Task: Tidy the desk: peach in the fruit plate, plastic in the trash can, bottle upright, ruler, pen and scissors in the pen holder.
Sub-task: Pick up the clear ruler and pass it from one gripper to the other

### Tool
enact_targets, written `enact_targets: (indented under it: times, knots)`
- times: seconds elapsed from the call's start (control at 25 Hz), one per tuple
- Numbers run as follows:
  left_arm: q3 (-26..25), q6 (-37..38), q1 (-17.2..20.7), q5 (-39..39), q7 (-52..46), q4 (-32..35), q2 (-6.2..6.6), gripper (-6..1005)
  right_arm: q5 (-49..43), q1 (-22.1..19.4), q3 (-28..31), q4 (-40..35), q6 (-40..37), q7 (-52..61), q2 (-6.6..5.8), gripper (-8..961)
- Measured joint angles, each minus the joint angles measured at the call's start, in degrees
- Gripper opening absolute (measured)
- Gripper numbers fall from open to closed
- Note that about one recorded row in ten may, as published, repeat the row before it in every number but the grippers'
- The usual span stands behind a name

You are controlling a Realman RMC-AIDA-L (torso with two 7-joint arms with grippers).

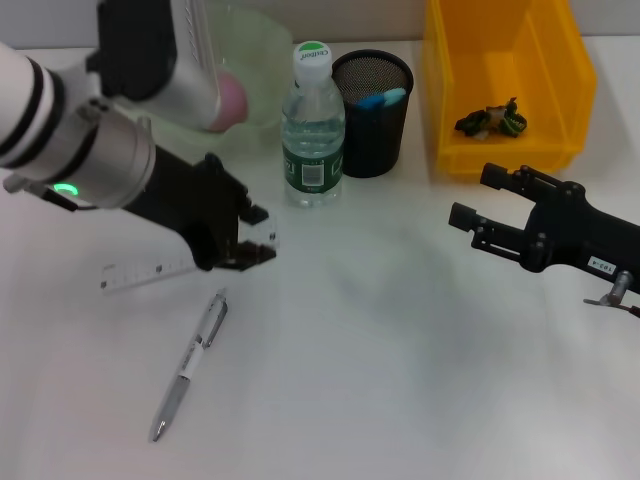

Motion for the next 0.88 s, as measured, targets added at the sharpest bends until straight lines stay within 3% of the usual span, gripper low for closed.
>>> enact_targets:
  times: [0.08, 0.16, 0.28, 0.36, 0.88]
  knots:
    - [0.00, 0.00, 0.00, 0.00, 0.00, 0.00, 0.00, 385, 0.00, -0.23, 0.75, 0.02, 0.42, -0.22, 0.16, 769]
    - [-4.61, 0.83, 0.26, -4.91, 0.43, 3.67, 0.08, 385, 0.00, -0.85, 2.08, 0.13, 0.85, -1.08, 0.32, 769]
    - [-4.61, 0.83, 0.26, -4.91, 0.43, 3.67, 0.08, 385, 0.00, -1.20, 2.82, 0.45, 0.89, -1.76, 0.34, 769]
    - [-8.13, 0.33, 0.58, -12.18, 2.51, 4.62, 0.12, 385, 0.00, -1.36, 3.31, 1.32, 1.06, -2.54, 0.36, 769]
    - [-8.54, -7.68, 0.11, -26.73, 7.09, 4.17, -0.08, 385, 0.00, -0.96, 3.39, 3.64, 2.52, -4.34, 0.42, 769]
